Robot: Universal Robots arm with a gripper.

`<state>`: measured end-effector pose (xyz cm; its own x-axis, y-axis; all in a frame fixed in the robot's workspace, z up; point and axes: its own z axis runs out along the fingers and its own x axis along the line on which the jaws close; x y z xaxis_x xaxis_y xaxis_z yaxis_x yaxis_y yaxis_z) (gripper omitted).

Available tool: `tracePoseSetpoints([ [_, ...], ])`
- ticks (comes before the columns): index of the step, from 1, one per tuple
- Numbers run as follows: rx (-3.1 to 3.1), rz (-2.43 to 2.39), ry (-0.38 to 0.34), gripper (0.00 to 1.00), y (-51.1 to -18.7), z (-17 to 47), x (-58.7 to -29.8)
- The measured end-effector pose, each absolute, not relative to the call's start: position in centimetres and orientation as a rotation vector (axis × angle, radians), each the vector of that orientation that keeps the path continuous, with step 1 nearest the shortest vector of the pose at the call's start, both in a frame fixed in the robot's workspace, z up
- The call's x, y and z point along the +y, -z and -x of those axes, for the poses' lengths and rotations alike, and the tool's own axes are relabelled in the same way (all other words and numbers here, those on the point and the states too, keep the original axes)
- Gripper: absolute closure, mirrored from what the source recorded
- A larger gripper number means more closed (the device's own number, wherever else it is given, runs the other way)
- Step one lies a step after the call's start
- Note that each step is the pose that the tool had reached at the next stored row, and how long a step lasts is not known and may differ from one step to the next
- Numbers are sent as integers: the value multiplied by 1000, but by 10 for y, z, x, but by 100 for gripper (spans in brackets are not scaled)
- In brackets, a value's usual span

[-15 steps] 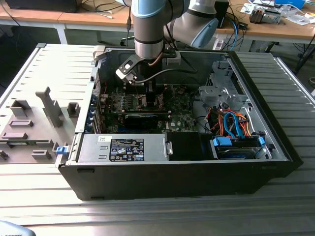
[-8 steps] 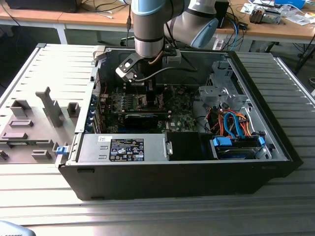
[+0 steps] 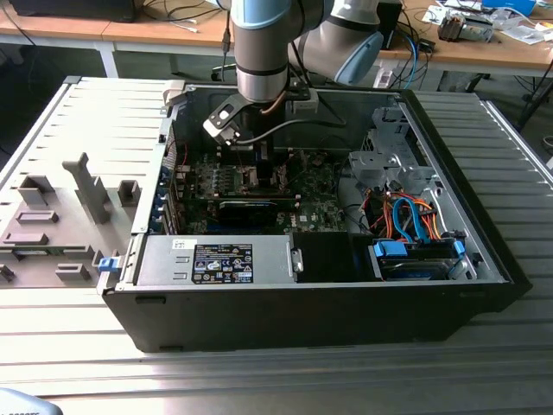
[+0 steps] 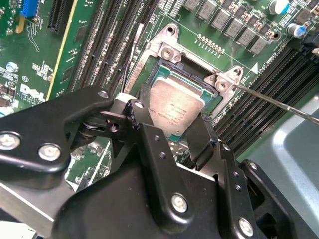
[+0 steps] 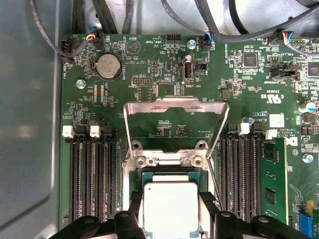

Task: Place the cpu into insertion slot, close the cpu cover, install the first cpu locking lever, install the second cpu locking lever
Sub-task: 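Place the cpu into insertion slot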

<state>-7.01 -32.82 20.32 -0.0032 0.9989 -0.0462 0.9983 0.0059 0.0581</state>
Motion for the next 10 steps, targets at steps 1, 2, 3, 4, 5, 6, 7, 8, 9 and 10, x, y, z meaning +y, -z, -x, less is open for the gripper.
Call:
tracePoseSetpoints([
  [1,2179,-2160,-13,47,-203,70,-328],
  [2,2182,-2157,-14,47,-203,70,-328],
  [3,2186,-2153,-14,47,-203,70,-328],
  [4,2186,-2152,-15,47,-203,70,-328],
  [5,2186,-2152,-15,47,-202,70,-328],
  [6,2186,-2152,-15,47,-202,70,-328],
  [7,2186,-2152,-14,47,-202,70,-328],
  [8,2186,-2152,-14,47,-201,70,-328],
  [9,2186,-2152,-14,47,-201,70,-328],
  [10,2186,-2152,-14,47,-200,70,-328],
])
